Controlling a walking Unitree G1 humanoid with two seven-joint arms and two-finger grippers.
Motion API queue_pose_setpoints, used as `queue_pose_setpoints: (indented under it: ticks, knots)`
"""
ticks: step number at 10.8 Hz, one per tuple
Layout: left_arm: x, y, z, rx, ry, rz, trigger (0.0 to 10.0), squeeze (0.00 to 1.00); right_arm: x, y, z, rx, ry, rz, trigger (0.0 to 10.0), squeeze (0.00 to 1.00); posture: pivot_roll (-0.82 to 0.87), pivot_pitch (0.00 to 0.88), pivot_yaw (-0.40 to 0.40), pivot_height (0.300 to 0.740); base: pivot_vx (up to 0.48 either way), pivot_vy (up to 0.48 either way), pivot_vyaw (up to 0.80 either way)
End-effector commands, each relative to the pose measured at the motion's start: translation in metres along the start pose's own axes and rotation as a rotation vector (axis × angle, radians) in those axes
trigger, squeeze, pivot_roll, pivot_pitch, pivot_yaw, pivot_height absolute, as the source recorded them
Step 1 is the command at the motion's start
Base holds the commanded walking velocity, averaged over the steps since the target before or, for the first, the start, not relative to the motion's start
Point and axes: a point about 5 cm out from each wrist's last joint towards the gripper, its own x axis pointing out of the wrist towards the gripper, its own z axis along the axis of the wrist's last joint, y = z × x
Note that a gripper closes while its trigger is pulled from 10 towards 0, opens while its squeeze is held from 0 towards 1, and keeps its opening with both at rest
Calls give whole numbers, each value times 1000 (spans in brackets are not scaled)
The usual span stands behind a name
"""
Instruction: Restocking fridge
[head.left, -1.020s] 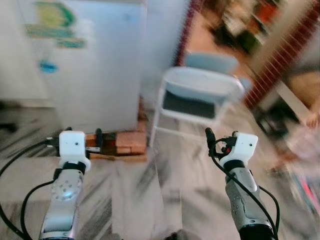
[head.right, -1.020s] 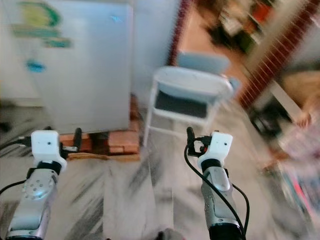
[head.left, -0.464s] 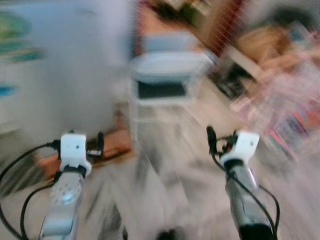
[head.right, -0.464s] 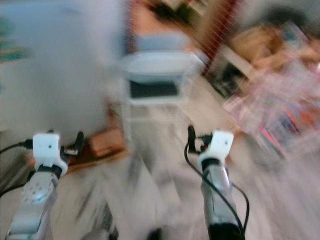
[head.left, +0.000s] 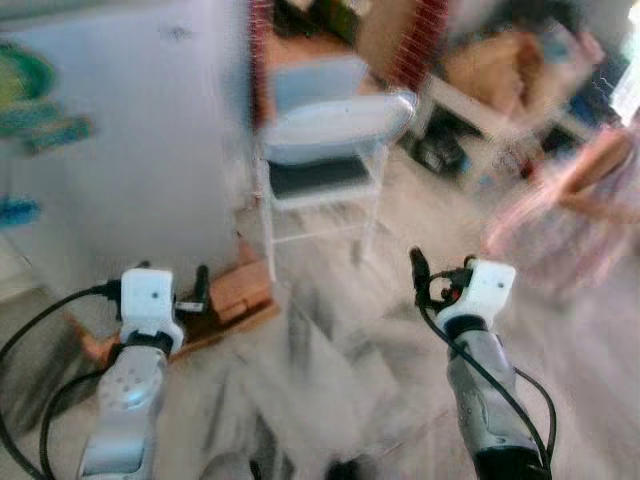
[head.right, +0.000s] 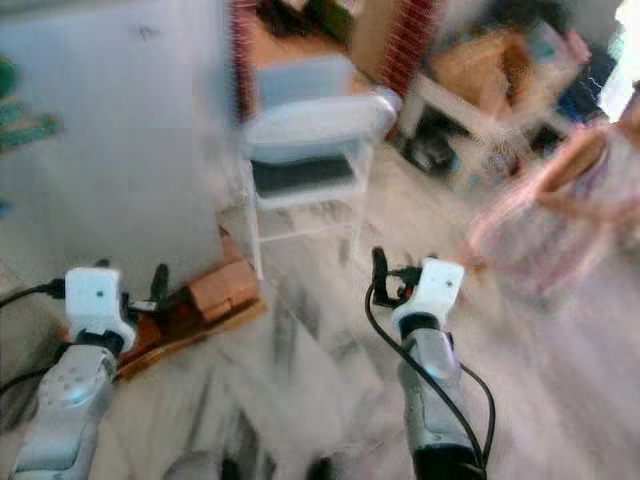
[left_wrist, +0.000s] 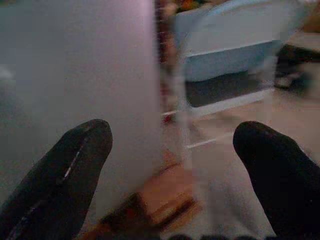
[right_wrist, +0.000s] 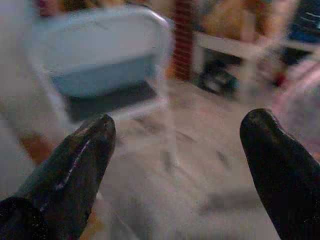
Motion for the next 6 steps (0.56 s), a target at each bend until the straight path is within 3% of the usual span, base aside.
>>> queue_pose_setpoints:
  ticks: [1, 3, 5, 6]
  knots:
    - [-1, 2, 0, 12, 4, 1, 10000, 0, 3, 1, 6, 1, -23, 0, 10000, 0, 152, 56, -62, 740, 0, 420, -444]
    - [1, -2, -1, 14, 8, -12, 10000, 0, 4, -2, 7, 0, -30, -12, 10000, 0, 145, 57, -53, 740, 262, 349, 0]
    - [8, 2, 4, 37, 1, -33, 10000, 0, 3, 0, 9, 0, -62, -36, 10000, 0, 118, 54, 0, 740, 0, 0, 0]
    - [10, 1, 2, 63, 6, -59, 10000, 0, -4, -9, 7, 4, -65, -85, 10000, 0, 96, 48, 28, 740, 0, 0, 0]
